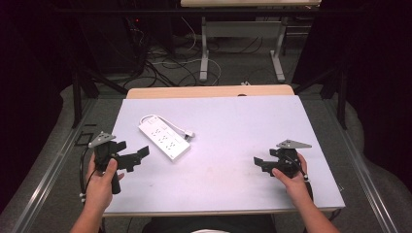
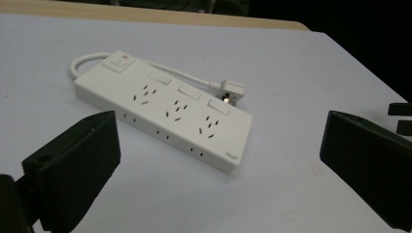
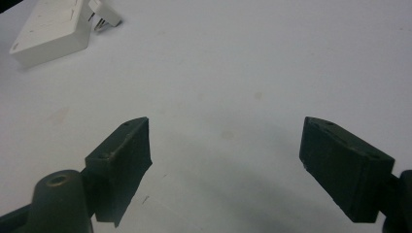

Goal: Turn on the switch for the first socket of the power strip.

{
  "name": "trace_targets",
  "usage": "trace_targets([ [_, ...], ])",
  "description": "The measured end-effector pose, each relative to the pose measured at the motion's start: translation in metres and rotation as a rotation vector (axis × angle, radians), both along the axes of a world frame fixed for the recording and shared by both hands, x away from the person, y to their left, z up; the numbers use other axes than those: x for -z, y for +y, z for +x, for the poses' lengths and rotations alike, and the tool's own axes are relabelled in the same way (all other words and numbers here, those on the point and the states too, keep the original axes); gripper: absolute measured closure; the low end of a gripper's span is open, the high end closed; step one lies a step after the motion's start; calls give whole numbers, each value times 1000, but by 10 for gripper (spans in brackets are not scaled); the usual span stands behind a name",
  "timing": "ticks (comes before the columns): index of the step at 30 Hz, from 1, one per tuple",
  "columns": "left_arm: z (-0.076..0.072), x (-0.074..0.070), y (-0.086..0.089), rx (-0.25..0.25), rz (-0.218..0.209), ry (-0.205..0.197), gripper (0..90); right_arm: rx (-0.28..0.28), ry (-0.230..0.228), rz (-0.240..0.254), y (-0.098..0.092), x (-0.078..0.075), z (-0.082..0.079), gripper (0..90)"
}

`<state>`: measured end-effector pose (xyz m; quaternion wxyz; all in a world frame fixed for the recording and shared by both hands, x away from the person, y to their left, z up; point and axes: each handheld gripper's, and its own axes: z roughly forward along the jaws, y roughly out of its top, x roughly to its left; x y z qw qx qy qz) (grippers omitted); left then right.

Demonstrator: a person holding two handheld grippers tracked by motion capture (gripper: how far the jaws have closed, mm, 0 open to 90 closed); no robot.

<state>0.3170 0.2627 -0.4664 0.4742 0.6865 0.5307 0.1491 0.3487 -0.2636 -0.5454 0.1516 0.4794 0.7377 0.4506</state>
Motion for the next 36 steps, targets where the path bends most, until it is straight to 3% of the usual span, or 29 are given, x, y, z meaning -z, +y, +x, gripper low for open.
trace_targets([
  [7, -10, 22, 23, -76, -44, 22, 24, 8, 7, 5, 1, 1, 0, 180],
  [14, -18, 35, 33, -100, -46, 10, 24, 8, 8, 6, 1, 1, 0, 180],
  [23, -9, 64, 35, -96, 9, 46, 25, 11, 10, 10, 0, 0, 0, 180],
  [24, -8, 66, 34, -99, 0, 44, 26, 10, 11, 10, 0, 1, 0, 180],
  [28, -4, 72, 35, -73, 64, 31, 26, 6, 15, 11, 0, 1, 0, 180],
  [32, -1, 77, 35, -64, 69, 37, 26, 2, 13, 8, 0, 1, -1, 180],
  [33, -1, 78, 33, -74, 49, 38, 26, 4, 14, 10, 0, 1, -1, 180],
  [35, 1, 80, 34, -61, 69, 36, 26, 4, 17, 14, 0, 1, -1, 180],
  [36, 1, 80, 34, -52, 68, 55, 26, 5, 19, 15, 0, 1, -2, 180],
])
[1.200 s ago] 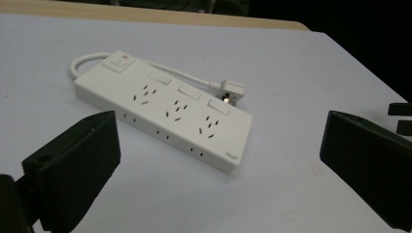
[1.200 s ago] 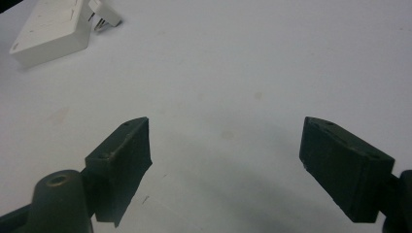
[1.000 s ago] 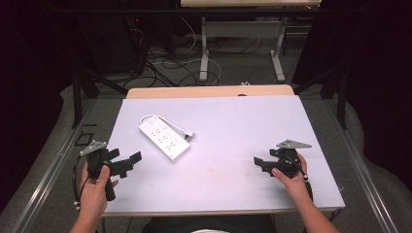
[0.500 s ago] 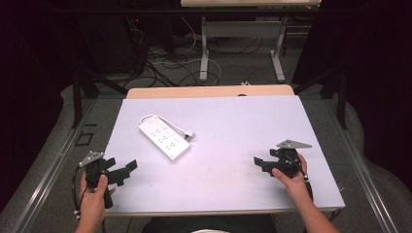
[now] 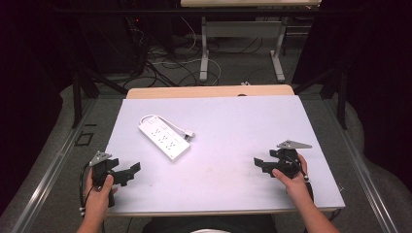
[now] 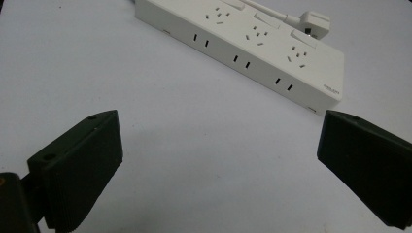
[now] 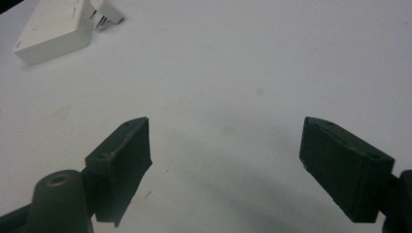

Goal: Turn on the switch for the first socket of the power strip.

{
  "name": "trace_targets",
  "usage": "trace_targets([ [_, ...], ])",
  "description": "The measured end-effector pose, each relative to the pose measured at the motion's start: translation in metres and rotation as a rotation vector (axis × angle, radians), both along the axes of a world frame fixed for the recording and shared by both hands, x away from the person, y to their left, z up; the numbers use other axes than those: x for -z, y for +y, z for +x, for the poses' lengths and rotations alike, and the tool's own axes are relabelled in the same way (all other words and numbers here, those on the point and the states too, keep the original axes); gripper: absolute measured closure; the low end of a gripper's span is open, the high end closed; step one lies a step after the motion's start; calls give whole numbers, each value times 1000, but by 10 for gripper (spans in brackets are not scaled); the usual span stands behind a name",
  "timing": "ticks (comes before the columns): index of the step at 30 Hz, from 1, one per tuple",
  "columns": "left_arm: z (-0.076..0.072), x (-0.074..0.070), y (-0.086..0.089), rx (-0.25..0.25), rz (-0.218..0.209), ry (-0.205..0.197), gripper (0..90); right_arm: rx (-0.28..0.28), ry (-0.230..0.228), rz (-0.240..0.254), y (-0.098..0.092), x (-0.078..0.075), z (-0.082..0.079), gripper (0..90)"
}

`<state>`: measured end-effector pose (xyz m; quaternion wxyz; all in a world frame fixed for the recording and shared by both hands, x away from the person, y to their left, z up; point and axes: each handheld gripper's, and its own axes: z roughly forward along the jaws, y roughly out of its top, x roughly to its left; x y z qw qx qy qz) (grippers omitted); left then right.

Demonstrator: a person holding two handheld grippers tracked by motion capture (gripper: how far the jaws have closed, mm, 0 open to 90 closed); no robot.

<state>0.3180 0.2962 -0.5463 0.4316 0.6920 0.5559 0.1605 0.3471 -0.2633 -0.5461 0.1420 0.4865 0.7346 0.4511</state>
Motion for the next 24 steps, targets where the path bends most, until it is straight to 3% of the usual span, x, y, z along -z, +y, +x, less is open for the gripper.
trace_targets([
  [9, 3, 9, -5, -7, -4, 16, 29, -3, -2, -2, 0, 0, 0, 180],
  [24, 5, 10, -3, -22, 1, 32, 59, -11, 1, -4, 0, 1, 1, 180],
])
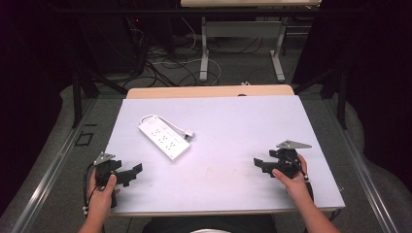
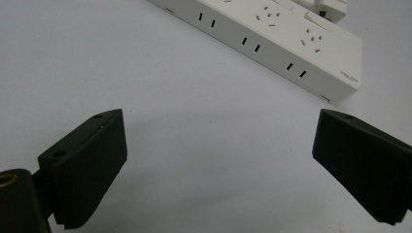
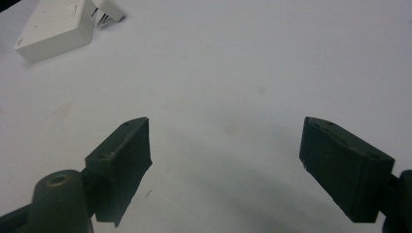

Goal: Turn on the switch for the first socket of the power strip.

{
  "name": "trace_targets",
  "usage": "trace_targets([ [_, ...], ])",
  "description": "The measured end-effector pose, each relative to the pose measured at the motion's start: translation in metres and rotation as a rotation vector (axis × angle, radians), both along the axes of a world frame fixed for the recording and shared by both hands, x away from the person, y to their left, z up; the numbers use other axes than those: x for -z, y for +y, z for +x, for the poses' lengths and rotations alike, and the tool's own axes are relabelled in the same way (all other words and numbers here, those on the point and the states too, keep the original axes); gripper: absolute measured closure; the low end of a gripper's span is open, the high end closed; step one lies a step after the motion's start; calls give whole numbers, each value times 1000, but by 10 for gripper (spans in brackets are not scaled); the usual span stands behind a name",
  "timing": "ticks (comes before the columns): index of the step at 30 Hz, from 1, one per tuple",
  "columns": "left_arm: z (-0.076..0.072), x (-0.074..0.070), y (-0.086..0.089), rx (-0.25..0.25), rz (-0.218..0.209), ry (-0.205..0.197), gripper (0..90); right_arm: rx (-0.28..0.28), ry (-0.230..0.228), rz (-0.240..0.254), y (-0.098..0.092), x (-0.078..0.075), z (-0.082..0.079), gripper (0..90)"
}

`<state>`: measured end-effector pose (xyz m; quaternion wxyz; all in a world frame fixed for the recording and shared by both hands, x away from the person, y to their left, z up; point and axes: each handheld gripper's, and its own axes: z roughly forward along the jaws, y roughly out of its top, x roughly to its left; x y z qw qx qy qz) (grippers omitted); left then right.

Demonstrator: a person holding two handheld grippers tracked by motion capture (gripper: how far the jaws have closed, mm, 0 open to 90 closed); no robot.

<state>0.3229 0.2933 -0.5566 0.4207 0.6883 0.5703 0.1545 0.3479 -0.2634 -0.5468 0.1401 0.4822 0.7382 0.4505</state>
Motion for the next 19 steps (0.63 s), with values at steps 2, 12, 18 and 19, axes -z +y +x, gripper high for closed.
trace_targets([
  [2, 0, 0, 0, -5, -1, 3, 63, -3, -1, -5, 0, 0, 0, 180],
  [12, 0, -1, 2, -18, 0, 2, 67, -6, -3, -9, 0, 0, 0, 180],
  [18, 0, -2, 2, -17, -1, -2, 69, -5, -1, -8, -1, 1, 1, 180],
  [19, 0, -2, 2, -18, -2, -3, 69, -6, -3, -9, -1, 1, 1, 180],
])
